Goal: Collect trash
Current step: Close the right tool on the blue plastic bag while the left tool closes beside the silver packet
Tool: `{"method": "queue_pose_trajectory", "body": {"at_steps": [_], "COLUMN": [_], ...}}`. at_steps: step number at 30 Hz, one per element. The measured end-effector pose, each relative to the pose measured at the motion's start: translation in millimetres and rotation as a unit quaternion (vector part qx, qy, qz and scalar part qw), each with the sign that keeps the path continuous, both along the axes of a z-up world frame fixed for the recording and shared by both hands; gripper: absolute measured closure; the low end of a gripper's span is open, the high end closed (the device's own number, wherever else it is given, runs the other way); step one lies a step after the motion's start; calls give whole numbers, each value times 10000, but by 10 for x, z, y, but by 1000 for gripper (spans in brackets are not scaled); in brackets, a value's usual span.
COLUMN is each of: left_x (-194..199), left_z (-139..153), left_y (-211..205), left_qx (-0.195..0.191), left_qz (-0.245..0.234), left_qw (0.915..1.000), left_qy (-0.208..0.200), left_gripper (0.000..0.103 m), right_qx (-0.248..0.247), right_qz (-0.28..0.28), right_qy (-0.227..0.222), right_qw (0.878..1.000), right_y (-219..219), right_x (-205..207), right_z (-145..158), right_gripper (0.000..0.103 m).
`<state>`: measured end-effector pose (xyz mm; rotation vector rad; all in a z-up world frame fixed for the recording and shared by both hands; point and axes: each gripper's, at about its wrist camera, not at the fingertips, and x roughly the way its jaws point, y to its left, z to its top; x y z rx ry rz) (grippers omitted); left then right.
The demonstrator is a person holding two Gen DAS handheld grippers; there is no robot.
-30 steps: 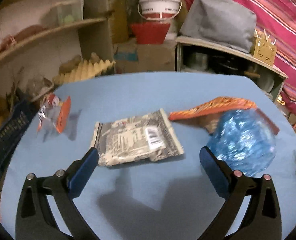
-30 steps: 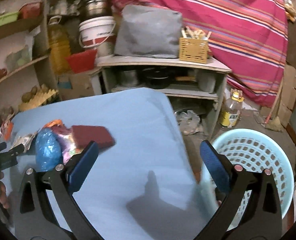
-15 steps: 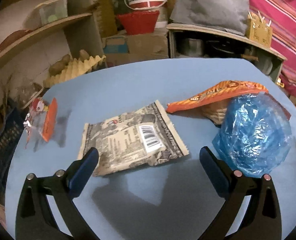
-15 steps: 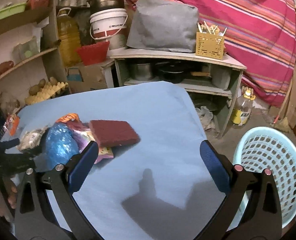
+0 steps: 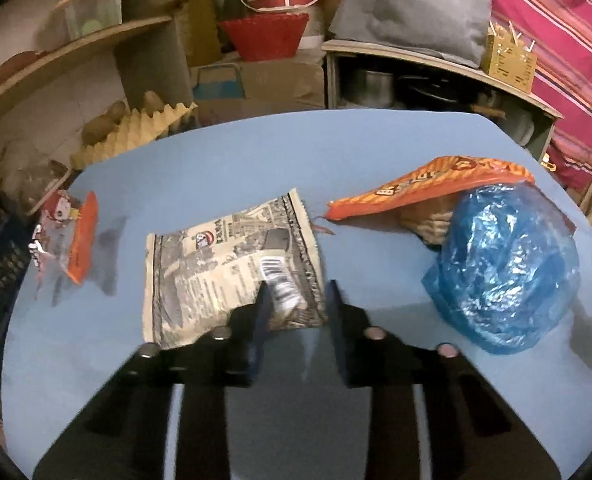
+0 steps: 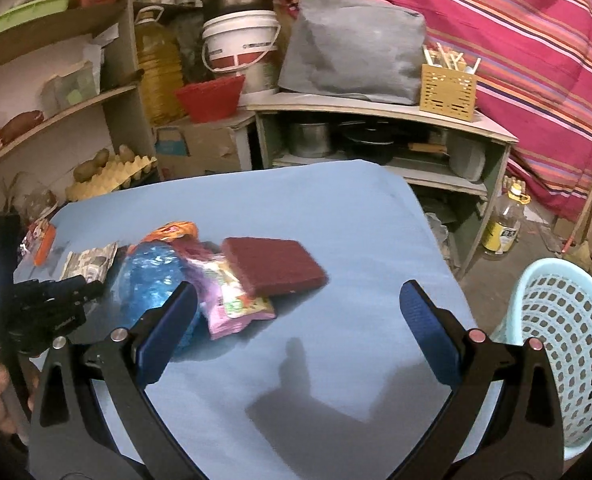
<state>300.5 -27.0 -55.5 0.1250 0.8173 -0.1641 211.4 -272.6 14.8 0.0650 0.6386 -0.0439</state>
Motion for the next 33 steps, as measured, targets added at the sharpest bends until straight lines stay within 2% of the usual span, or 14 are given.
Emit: {"method": "queue_pose_trajectory", "body": {"at_steps": [3,8,10,11,12,15,18,21,23,26,29,33], "left_x": [-14,-57,-90,-109,-132,-189,-235,-259,-283,-287,-291,-286], "left_z": [38,139,183,201,220,244,256,264,272,283,299,309], "left_y": [115,404,497,532,569,635,655,660,643,656,668,705], "left_qx": [-120,-286,-307,-309,-303,-257,-165,-81,-16,-49,-95,-200], "left_qz": [70,374,450,479,508,564,573,572,543,492,471,475], "left_qw": [9999,9989,9985,9983,9982,9979,9980,9980,9981,9982,9982,9980], "left_qy": [6,-55,-98,-121,-133,-176,-221,-256,-301,-344,-365,-362], "left_gripper": [87,91,92,97,99,99,99,99,99,99,99,99], "right_qx": [-133,-322,-382,-426,-459,-479,-495,-566,-500,-463,-396,-247], "right_qz": [129,361,469,506,543,658,751,805,903,967,1031,1123], "right_qy": [37,76,103,125,155,276,439,568,672,673,615,490], "right_qw": [9998,9988,9981,9977,9974,9963,9950,9935,9924,9920,9920,9922], "right_y": [166,443,566,628,681,818,937,1008,1027,1018,988,947], "right_x": [43,109,143,166,190,250,320,375,398,390,348,292], "right_z": [-30,-81,-108,-127,-145,-214,-288,-347,-392,-413,-386,-289], "right_gripper": [4,5,5,5,5,8,21,40,59,71,78,80]}}
